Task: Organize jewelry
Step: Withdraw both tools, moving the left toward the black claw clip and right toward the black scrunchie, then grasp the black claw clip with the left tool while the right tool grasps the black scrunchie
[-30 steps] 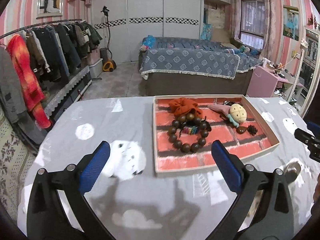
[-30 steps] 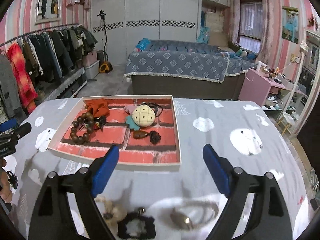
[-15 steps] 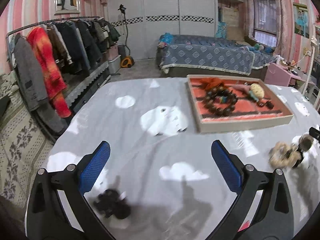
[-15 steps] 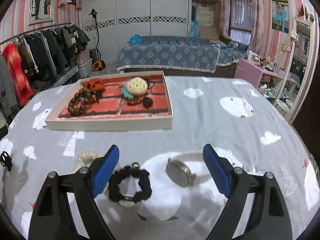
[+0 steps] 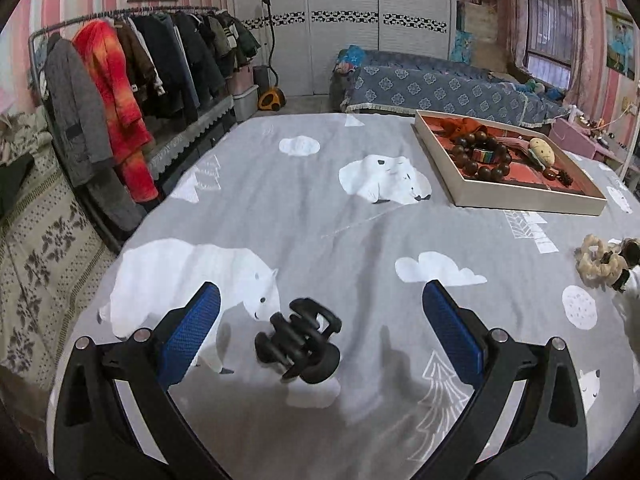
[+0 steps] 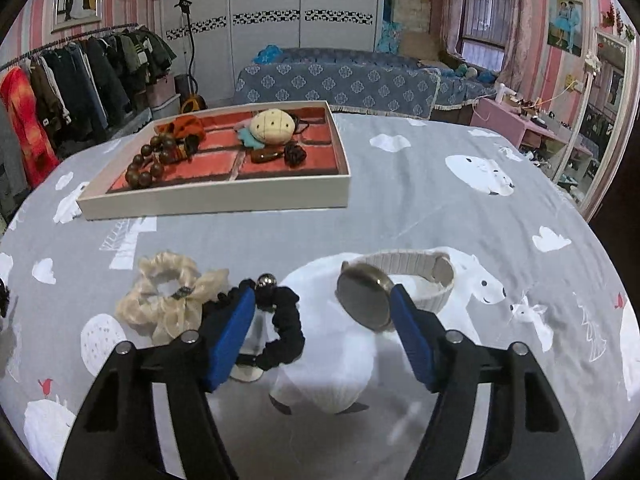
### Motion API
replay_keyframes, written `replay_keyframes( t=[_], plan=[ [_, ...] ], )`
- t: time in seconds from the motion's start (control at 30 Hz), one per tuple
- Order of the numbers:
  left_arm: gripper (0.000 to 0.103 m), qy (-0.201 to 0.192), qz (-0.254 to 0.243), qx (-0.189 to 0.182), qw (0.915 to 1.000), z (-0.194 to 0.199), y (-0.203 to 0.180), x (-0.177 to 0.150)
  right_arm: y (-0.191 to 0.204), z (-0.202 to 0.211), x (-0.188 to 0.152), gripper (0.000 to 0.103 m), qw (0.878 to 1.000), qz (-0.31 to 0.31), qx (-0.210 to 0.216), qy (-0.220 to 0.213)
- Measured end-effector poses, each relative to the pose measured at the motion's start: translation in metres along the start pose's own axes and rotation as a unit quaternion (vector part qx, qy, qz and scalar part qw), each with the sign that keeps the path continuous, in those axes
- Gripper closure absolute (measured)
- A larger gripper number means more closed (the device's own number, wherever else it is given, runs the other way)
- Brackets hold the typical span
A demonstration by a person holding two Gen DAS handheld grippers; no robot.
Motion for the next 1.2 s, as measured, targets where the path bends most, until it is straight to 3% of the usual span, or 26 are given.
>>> replay_keyframes(
  t=[0.1, 0.17, 0.5, 0.77, 0.87, 1.0, 1.07, 1.2],
  plan=[
    [0.005, 0.016, 0.013, -0.009, 0.9997, -0.006, 0.004, -0.006, 0.003, -0.001, -0.005, 0.035, 1.000, 0.011, -0.006, 0.004],
    [0.005, 0.028, 0.014, -0.001, 0.9995, -0.012, 0.006, -0.009, 0.004, -0.002, -0.006, 0.044, 1.000, 0.010, 0.000, 0.007],
    [0.007, 0.045, 0.021, 0.008, 0.9987, -0.025, 0.011, -0.016, 0.014, -0.012, -0.015, 0.051, 0.999, 0.021, 0.007, 0.038],
    [0.032, 0.065, 0.000, -0.004, 0.9979, -0.034, 0.001, -0.020, 0.009, -0.019, -0.018, 0.053, 0.998, 0.003, 0.012, 0.056],
    [0.041, 0.070, 0.000, -0.006, 0.9975, -0.035, -0.001, -0.021, 0.009, -0.022, -0.017, 0.062, 0.998, -0.001, 0.018, 0.058],
    [0.054, 0.068, 0.011, -0.007, 0.9976, -0.036, 0.003, -0.021, 0.010, -0.019, -0.016, 0.085, 0.998, 0.000, 0.020, 0.052],
    [0.059, 0.071, 0.015, -0.007, 0.9973, -0.037, 0.005, -0.021, 0.009, -0.017, -0.014, 0.088, 0.999, -0.006, 0.022, 0.048],
    [0.059, 0.069, 0.017, -0.010, 0.9974, -0.037, 0.005, -0.021, 0.010, -0.013, -0.010, 0.090, 0.999, -0.007, 0.025, 0.033]
  ],
)
Point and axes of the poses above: each gripper's, at about its wrist camera, not at the fingertips, and z roughly against the way its jaws point, y to its left, x to its top, the point moved 1 cm from there along -z, roughly the way its jaws point, and after that the axes turned 10 degrees about -y, right-handed, at the moved point
